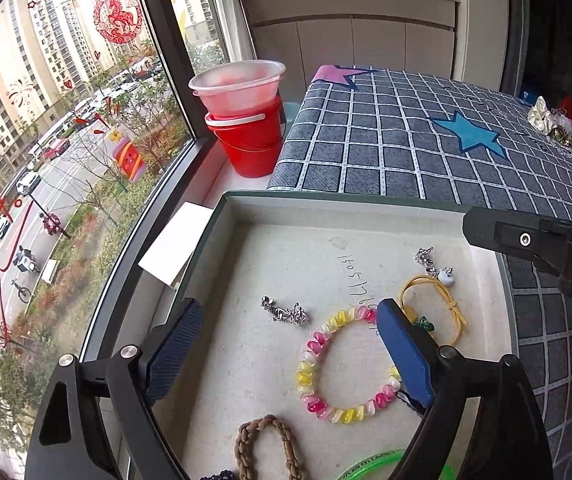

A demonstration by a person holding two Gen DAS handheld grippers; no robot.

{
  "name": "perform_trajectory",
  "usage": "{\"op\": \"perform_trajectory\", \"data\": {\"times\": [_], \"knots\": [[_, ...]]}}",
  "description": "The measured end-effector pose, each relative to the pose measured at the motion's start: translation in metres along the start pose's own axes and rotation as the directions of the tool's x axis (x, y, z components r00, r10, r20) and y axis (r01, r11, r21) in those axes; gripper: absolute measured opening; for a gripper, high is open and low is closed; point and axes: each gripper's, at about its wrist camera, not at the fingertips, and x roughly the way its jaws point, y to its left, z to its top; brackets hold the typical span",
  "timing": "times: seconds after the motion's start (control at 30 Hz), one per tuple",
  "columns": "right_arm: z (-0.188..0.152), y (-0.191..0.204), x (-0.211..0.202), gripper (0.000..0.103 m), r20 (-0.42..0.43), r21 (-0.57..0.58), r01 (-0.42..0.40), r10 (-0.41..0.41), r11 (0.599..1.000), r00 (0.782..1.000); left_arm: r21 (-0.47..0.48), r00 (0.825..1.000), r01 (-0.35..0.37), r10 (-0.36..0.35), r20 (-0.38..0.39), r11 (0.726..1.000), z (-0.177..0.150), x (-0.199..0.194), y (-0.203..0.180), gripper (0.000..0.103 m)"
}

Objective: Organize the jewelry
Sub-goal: 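Carry both charms into the white tray and open both tools, then move both tools back over the table toward the silver barrette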

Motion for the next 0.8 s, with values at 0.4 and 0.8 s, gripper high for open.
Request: {"op": "perform_trajectory", "data": {"times": [0.4, 0.8], "knots": [[-0.028, -0.042, -0.056, 0.087, 0.066, 0.098, -0.001, -0.005, 0.995, 0.998, 0.071, 0.996, 0.058, -0.063, 0.059, 0.996, -0.003, -0.043, -0.028, 0.103], [-0.086, -0.128, -0.135, 0.095, 0.09, 0.219, 0.168, -0.191, 0.961, 0.977, 0.223, 0.972, 0.178, -0.207, 0.114, 0.959, -0.009, -0.1, -0.115, 0.103]]}}
